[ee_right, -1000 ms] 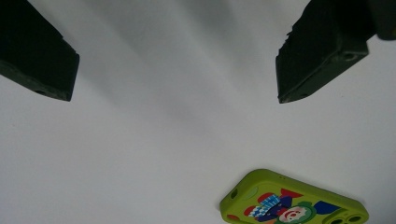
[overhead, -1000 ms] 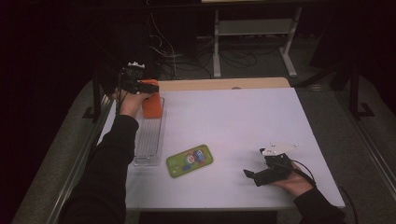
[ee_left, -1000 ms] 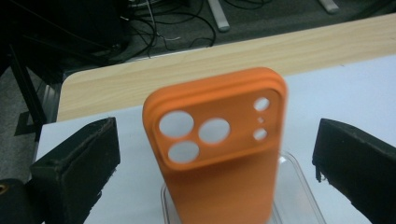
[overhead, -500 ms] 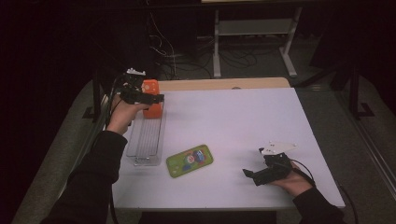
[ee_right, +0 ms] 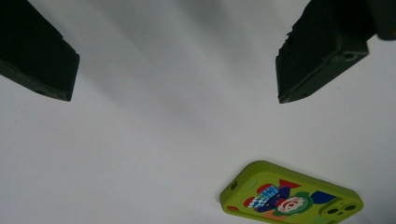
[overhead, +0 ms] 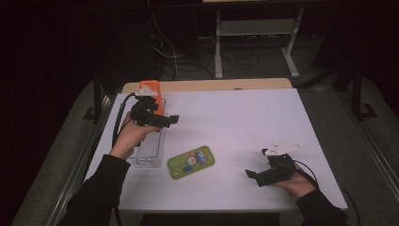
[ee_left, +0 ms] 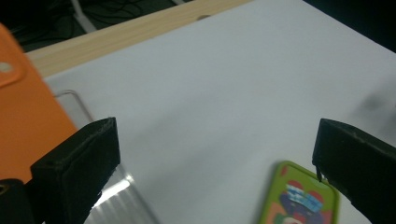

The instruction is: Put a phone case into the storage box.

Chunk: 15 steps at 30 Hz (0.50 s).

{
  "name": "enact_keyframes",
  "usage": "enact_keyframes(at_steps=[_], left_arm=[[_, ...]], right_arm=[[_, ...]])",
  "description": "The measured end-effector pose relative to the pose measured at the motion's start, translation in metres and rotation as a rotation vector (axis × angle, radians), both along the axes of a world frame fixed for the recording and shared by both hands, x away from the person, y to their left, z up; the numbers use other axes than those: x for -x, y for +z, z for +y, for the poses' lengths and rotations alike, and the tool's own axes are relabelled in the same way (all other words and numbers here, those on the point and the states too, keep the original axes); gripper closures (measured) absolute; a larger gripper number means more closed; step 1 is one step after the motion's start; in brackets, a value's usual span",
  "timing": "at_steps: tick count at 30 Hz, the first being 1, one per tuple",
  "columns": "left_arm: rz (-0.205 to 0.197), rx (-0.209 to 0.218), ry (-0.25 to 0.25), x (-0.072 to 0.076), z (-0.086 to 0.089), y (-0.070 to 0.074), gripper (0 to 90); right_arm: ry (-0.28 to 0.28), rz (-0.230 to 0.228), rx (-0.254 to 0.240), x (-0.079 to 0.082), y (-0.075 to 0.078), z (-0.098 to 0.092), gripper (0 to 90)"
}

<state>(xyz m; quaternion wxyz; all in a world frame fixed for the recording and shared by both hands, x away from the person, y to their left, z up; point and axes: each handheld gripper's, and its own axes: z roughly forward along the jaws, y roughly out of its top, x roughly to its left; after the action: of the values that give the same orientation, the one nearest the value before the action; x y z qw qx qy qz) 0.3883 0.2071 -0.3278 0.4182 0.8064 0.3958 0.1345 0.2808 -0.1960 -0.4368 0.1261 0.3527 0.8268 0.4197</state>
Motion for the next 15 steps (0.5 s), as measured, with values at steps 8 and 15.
enact_keyframes(at_steps=[8,15], left_arm=[[0.004,0.016,-0.085,0.024,-0.017,-0.014,0.5],[0.018,0.002,-0.152,0.042,-0.030,-0.032,0.8]], right_arm=[[0.003,-0.015,-0.005,0.001,0.004,0.000,0.0],[0.004,-0.009,0.002,0.000,0.003,0.003,0.0]])
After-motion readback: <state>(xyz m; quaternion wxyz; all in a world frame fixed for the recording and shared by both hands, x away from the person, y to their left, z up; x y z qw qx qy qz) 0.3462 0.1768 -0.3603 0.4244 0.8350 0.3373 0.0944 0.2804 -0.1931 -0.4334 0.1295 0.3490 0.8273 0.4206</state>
